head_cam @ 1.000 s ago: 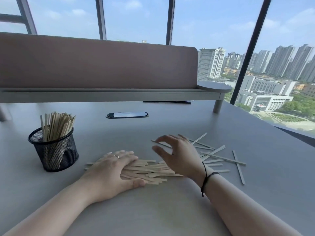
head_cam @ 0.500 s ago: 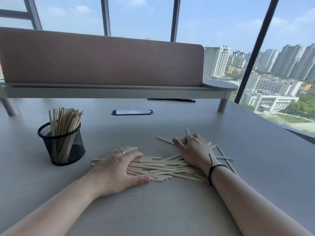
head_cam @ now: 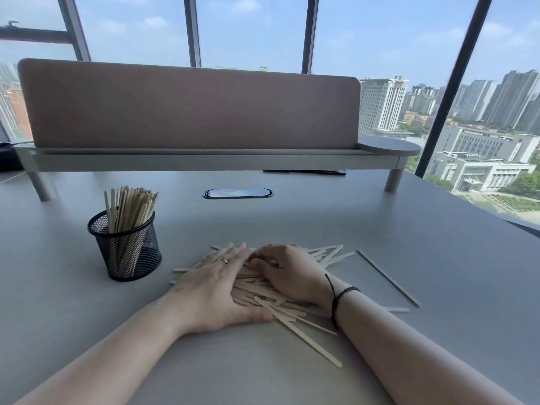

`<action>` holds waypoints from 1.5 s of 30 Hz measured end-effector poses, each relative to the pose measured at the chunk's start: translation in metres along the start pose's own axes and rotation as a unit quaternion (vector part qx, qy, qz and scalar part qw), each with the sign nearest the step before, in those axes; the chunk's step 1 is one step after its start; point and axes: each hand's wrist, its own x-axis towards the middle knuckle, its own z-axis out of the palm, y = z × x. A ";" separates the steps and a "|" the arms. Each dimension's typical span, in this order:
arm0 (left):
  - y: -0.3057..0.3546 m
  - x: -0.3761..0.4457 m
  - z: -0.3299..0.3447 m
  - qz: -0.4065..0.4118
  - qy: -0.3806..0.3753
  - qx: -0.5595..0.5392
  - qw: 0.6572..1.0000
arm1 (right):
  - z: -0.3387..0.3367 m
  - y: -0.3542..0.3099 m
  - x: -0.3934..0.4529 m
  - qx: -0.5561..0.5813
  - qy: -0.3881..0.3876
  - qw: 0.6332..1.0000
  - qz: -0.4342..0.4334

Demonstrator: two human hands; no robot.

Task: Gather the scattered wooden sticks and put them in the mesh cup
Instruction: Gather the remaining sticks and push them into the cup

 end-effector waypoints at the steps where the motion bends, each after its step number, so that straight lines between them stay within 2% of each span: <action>1: 0.002 -0.001 -0.002 -0.002 0.000 0.004 1.000 | -0.002 -0.001 -0.001 0.013 -0.009 1.000 0.008; 4: 0.005 -0.003 -0.004 -0.010 0.000 0.005 1.000 | -0.015 -0.001 -0.008 0.047 -0.002 0.999 0.015; 6: 0.002 -0.001 -0.001 -0.006 0.013 0.003 1.000 | -0.030 0.006 -0.012 0.008 0.054 0.998 0.035; 9: -0.003 0.001 0.005 -0.009 0.032 0.003 0.999 | -0.055 0.039 -0.015 -0.098 0.128 0.975 0.156; 11: -0.005 0.002 0.007 -0.008 0.050 0.004 0.999 | -0.063 0.062 -0.019 -0.096 0.096 0.955 0.262; 13: -0.005 0.002 0.007 -0.009 0.062 0.003 0.998 | -0.060 0.077 -0.023 -0.091 0.021 0.947 0.306; 16: -0.006 0.002 0.008 -0.009 0.068 0.000 0.998 | -0.052 0.074 -0.027 -0.131 -0.044 0.950 0.280; 24: -0.003 -0.001 0.003 0.009 0.082 -0.006 0.997 | -0.044 0.042 -0.031 -0.091 -0.135 0.974 0.158; 31: 0.000 -0.004 0.001 -0.019 0.052 -0.005 0.998 | -0.036 0.027 -0.033 -0.025 -0.123 0.988 0.092; 38: -0.001 -0.003 -0.001 -0.027 0.041 -0.016 0.999 | -0.049 0.033 -0.034 0.022 -0.099 0.991 0.088; 45: -0.002 -0.003 -0.001 -0.016 0.047 -0.022 0.999 | -0.035 0.029 -0.032 0.094 -0.148 0.983 0.055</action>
